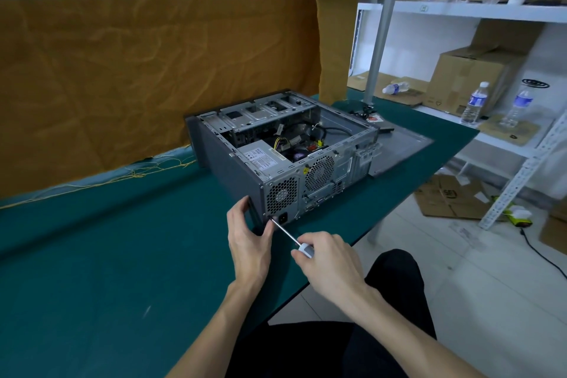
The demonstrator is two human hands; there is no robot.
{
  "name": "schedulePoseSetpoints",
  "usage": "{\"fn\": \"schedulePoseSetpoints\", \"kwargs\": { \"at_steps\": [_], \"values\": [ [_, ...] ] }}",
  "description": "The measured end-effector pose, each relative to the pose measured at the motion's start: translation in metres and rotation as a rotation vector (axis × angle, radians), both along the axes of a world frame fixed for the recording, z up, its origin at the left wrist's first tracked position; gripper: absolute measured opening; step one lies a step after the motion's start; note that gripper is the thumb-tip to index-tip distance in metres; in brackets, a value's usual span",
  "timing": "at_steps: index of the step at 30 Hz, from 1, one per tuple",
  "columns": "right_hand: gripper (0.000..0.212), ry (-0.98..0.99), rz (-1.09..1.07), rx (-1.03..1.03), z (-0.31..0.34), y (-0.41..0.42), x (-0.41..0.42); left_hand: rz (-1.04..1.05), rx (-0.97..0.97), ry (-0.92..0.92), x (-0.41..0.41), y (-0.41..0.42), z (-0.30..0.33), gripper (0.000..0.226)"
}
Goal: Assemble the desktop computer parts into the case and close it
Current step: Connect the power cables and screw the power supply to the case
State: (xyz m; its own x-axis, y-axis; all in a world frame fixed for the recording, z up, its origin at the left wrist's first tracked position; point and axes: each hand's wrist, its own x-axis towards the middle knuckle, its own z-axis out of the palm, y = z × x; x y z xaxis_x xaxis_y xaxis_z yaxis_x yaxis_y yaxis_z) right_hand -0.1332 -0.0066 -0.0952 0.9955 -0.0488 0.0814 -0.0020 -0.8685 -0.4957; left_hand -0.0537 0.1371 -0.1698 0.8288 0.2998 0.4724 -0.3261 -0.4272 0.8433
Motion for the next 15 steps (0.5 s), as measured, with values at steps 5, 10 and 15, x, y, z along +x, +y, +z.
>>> {"fn": "schedulePoseSetpoints", "kwargs": {
  "at_steps": [5, 10, 15],
  "values": [
    [0.020, 0.347, -0.002, 0.680, 0.004, -0.008, 0.009, -0.003, 0.012, -0.002, -0.002, -0.001, 0.001, 0.068],
    [0.033, 0.619, 0.005, 1.070, 0.013, -0.019, 0.012, -0.018, 0.025, -0.040, -0.012, -0.002, 0.009, 0.063],
    [0.027, 0.602, 0.070, 1.016, 0.007, -0.061, 0.010, 0.001, 0.184, -0.318, -0.013, 0.006, 0.048, 0.037]
  ]
}}
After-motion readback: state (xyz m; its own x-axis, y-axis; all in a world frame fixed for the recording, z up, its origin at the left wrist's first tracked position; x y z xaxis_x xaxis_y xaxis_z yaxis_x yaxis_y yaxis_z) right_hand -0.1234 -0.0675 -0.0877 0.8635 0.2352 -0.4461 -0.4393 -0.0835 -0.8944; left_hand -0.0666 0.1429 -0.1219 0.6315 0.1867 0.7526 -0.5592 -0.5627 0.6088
